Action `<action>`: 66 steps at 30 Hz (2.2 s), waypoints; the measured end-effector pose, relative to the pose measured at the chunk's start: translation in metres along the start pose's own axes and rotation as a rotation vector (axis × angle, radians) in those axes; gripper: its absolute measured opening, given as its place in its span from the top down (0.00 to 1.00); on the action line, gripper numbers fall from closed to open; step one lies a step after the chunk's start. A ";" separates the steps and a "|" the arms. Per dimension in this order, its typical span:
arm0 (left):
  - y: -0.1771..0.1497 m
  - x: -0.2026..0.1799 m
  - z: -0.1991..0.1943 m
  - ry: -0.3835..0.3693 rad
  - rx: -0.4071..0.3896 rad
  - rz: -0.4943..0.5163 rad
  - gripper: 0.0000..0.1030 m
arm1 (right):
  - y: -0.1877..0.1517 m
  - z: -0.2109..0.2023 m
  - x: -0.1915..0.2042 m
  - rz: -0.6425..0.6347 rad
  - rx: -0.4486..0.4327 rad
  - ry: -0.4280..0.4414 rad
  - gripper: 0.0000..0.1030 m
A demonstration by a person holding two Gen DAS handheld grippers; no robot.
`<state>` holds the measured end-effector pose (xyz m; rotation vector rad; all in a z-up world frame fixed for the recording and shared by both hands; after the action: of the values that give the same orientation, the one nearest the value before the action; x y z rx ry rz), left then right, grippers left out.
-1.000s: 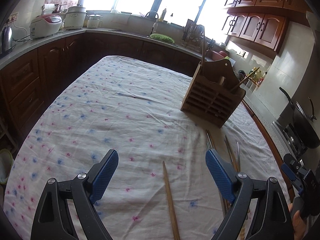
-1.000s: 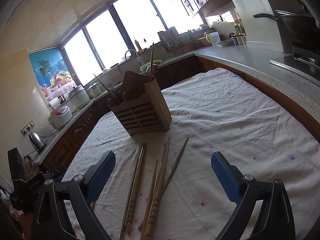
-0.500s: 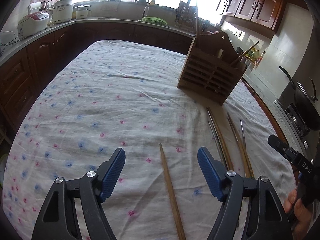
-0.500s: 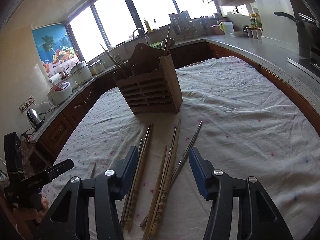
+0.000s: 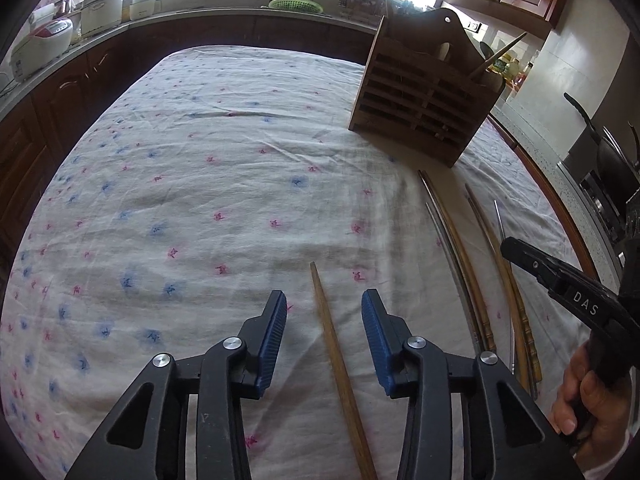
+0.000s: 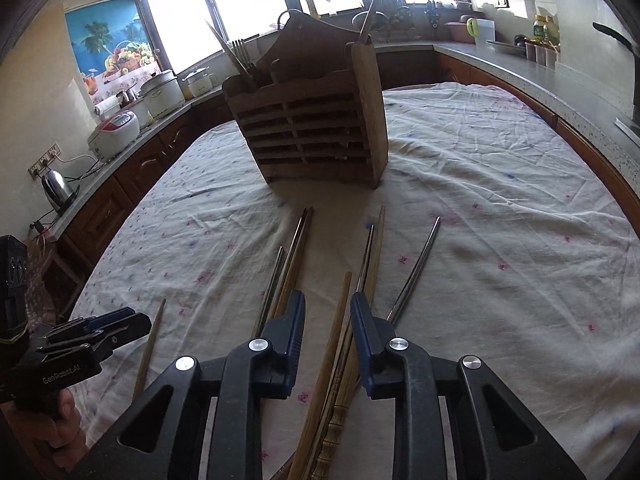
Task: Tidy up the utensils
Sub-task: 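Close the left gripper on a bamboo chopstick while the right grasps another chopstick, then lift the chopstick upright with the left gripper while the right carries its chopstick over the holder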
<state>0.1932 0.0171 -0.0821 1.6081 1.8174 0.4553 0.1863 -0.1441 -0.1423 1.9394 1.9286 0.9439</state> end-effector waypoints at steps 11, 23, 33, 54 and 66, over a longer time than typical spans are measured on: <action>-0.002 -0.013 0.017 0.073 -0.007 0.126 0.86 | -0.001 0.030 0.003 -0.071 0.082 -0.054 0.93; 0.006 -0.003 -0.002 -0.009 -0.032 0.044 0.96 | 0.006 0.011 0.001 -0.021 0.030 -0.012 0.95; 0.028 0.001 -0.067 -0.110 -0.155 -0.002 0.97 | 0.031 -0.043 0.003 0.047 -0.089 0.059 0.95; 0.048 0.012 -0.178 -0.164 -0.421 -0.023 0.97 | 0.096 -0.140 0.012 0.059 -0.359 0.117 0.95; 0.064 0.007 -0.168 -0.173 -0.437 -0.005 0.97 | 0.102 -0.142 0.005 0.064 -0.384 0.112 0.95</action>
<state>0.1273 0.0629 0.0787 1.2968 1.4698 0.6399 0.1828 -0.1867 0.0277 1.7630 1.5981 1.3532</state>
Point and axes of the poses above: each gripper's, at about its wrist camera, not at the fingertips, and z roughly the way its jaws point, x to its left, y to its top, the point moved 6 cm from there along z, roughly the way its jaws point, and after that the axes turned 7 degrees about -x, right-handed, at the moved point
